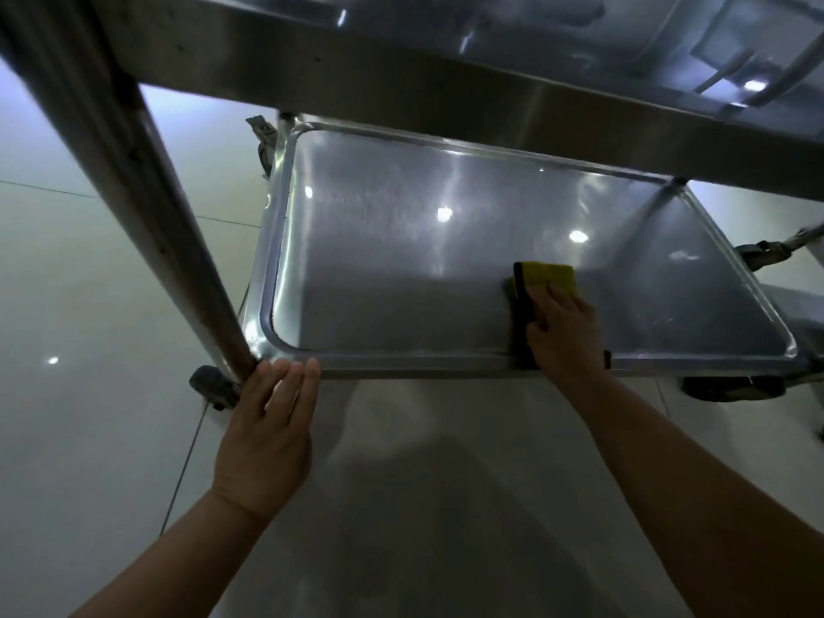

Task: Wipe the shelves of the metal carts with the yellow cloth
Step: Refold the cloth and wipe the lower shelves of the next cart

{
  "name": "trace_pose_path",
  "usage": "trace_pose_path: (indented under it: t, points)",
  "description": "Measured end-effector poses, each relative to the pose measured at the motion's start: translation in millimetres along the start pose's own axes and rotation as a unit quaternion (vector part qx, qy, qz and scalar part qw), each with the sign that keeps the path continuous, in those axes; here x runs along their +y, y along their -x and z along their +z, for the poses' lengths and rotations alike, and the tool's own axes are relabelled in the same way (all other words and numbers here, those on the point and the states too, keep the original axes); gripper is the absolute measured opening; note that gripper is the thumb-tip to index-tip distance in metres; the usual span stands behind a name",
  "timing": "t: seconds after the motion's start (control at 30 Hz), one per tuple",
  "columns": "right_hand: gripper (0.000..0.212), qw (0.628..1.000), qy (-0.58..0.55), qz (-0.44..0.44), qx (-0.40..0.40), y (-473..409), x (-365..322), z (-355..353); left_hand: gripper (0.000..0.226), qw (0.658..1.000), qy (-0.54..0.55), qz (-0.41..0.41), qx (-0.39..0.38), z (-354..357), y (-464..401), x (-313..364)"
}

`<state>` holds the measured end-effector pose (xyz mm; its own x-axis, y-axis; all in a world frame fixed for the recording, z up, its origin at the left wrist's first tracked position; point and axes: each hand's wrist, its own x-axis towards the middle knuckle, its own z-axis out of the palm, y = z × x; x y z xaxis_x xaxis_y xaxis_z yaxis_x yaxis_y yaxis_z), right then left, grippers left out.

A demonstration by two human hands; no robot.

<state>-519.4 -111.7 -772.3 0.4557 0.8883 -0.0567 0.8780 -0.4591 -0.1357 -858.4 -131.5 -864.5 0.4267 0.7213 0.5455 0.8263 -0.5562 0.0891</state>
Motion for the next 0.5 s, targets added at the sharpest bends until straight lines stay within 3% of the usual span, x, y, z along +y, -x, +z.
trace_pose_path:
  t: [0.07, 0.17, 0.23, 0.33, 0.43, 0.5]
  points:
    - [0.054, 1.0, 0.004, -0.009, 0.027, 34, -24, 5, 0.053, 0.999, 0.016, -0.034, -0.012, -5, 0, 4]
    - [0.044, 0.985, 0.004, -0.146, 0.09, 82, -77, 17, 0.053, 0.992, 0.076, -0.094, -0.026, -20, 0, 7]
    - [0.049, 0.976, -0.014, -0.2, 0.087, 105, -114, 27, 0.055, 0.976, 0.147, -0.162, -0.018, -39, 1, 6]
    - [0.062, 0.965, -0.076, -0.25, 0.002, 129, -162, 37, 0.04, 0.968, 0.158, -0.194, 0.036, -69, 11, 1]
    - [0.06, 0.939, -0.055, -0.338, 0.026, 129, -182, 43, 0.042, 0.964, 0.158, -0.213, 0.032, -84, 28, -3]
    - [0.07, 0.92, 0.003, -0.39, 0.046, 114, -182, 49, 0.042, 0.962, 0.157, -0.22, 0.032, -85, 35, -1]
